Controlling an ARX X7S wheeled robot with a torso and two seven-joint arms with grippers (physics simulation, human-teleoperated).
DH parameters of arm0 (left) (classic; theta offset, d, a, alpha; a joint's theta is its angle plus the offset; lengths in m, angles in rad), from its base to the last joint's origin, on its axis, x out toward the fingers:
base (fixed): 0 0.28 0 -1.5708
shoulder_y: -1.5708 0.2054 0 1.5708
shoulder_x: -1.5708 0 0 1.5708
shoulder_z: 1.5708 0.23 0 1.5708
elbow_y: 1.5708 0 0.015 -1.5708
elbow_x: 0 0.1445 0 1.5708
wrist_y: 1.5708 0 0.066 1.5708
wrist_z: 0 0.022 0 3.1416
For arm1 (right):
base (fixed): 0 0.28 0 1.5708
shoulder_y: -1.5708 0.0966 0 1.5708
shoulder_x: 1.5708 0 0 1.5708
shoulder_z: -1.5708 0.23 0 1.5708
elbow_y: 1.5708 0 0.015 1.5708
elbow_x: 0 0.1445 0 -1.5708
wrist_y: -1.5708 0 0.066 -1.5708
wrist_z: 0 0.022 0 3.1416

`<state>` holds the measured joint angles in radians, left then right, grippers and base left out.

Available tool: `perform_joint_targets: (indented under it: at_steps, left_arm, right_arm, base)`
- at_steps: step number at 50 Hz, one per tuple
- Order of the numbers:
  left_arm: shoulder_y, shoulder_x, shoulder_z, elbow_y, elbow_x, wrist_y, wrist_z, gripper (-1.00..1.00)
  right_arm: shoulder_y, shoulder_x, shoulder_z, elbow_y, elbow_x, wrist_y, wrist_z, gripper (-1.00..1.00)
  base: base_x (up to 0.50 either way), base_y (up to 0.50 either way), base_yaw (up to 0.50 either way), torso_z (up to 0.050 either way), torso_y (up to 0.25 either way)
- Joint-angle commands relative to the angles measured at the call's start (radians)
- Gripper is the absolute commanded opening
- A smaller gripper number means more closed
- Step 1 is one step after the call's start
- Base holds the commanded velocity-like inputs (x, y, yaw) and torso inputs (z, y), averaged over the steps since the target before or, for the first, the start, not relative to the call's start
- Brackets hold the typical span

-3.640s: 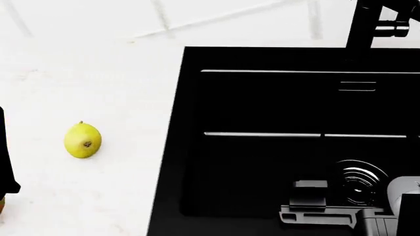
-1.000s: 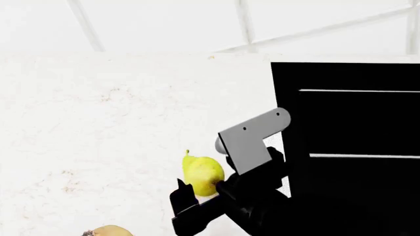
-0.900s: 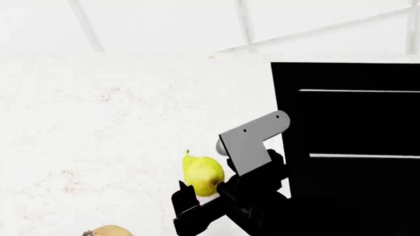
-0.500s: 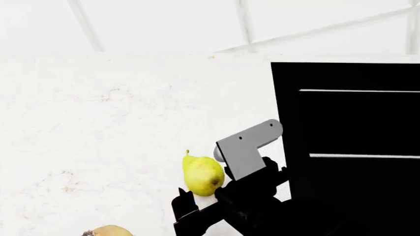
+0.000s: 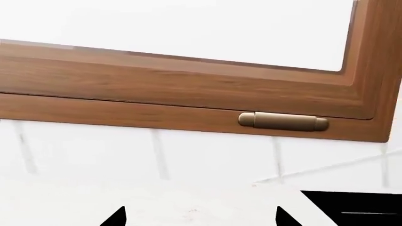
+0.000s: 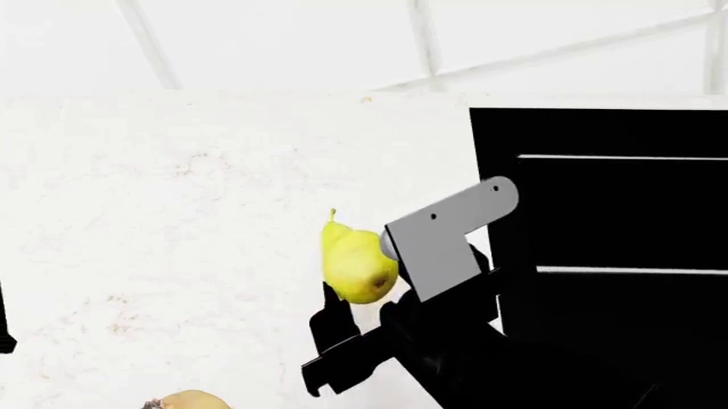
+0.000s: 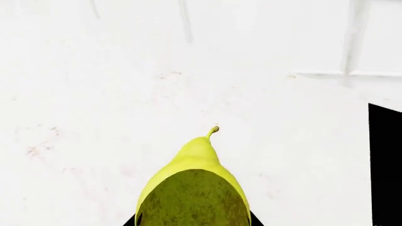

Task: There is a mixed pile of frozen fruits and vegetables on the counter. Locate all the frozen vegetables and place the items in a bowl on the counter. Take all the frozen fruits and defrost them in a running sink.

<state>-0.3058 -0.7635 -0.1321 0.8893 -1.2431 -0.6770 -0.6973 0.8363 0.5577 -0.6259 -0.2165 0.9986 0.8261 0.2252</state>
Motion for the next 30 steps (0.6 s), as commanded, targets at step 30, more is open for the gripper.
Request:
perform_joint_targets:
  at_steps: [30]
  left_arm:
    - [-0.110, 0.281, -0.376, 0.155, -0.919, -0.538, -0.223, 1.00]
  right_arm:
    - [-0.046, 0.072, 0.048, -0.137, 0.017, -0.010, 0.063, -1.00]
  base:
    - [0.00, 0.00, 0.00, 0.000, 0.000]
